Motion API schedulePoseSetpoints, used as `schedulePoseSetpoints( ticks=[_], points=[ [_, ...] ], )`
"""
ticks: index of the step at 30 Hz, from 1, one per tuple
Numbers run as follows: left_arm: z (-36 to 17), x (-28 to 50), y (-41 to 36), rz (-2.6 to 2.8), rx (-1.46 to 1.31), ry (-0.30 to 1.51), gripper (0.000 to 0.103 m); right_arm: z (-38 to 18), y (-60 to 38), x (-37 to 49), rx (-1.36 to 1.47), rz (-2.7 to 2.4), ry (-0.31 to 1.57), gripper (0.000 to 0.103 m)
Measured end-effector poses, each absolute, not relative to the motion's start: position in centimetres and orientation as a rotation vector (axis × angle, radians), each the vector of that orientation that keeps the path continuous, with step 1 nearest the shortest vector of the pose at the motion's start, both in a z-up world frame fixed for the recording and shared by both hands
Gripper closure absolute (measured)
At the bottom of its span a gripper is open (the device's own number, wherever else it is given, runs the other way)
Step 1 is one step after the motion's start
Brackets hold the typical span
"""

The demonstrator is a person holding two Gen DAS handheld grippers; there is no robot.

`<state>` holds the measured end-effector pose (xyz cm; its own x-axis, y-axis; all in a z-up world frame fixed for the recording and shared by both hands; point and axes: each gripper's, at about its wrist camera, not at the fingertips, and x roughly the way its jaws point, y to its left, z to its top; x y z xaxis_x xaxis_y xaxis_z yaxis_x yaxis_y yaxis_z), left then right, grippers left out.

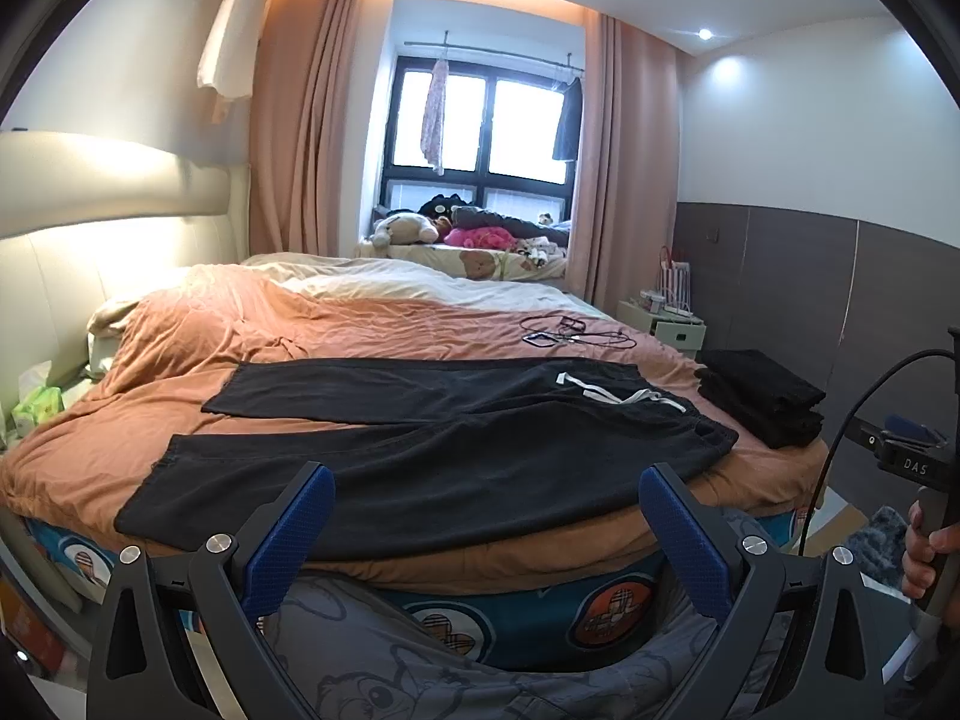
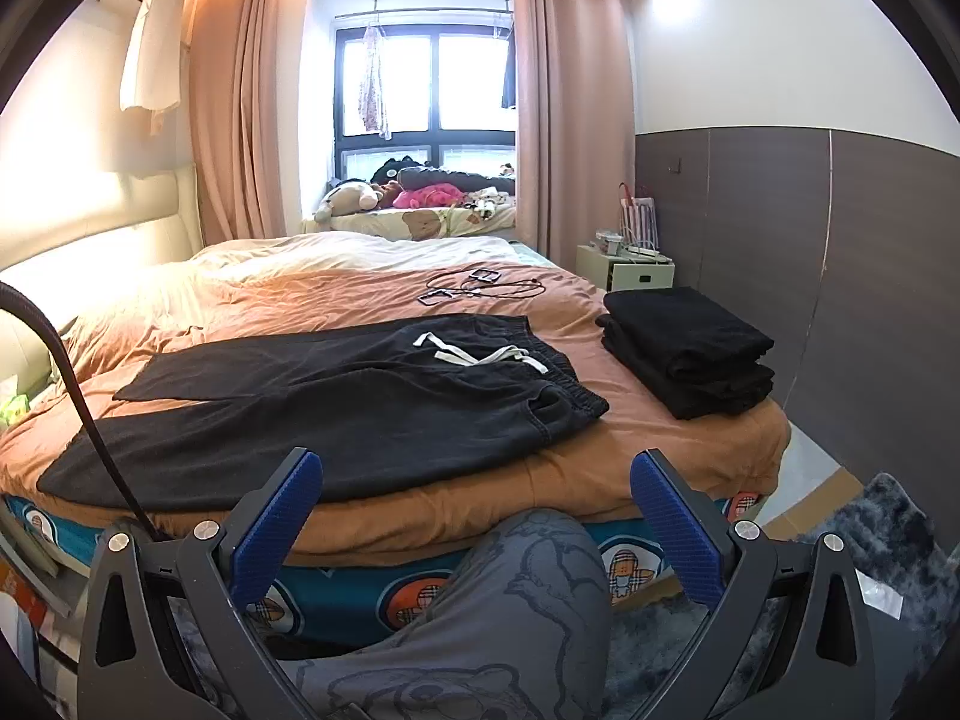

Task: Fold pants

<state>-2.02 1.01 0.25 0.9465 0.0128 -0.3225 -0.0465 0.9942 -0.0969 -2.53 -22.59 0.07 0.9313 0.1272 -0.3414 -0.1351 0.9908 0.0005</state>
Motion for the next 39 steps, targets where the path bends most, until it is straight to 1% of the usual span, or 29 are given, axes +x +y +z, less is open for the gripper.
schedulePoseSetpoints(
  ticks=[31, 39],
  points=[
    [-0.1, -2.0, 1.5, 0.035, -0.107, 0.33, 0.0, -0.4, -22.3, -2.6, -0.04, 0.144, 0.349, 0.0],
    [-0.7, -1.1, 2.5, 0.051, -0.107, 0.336, 0.0, -0.7, -22.2, -1.4, -0.062, 0.156, 0.375, 0.0]
  ],
)
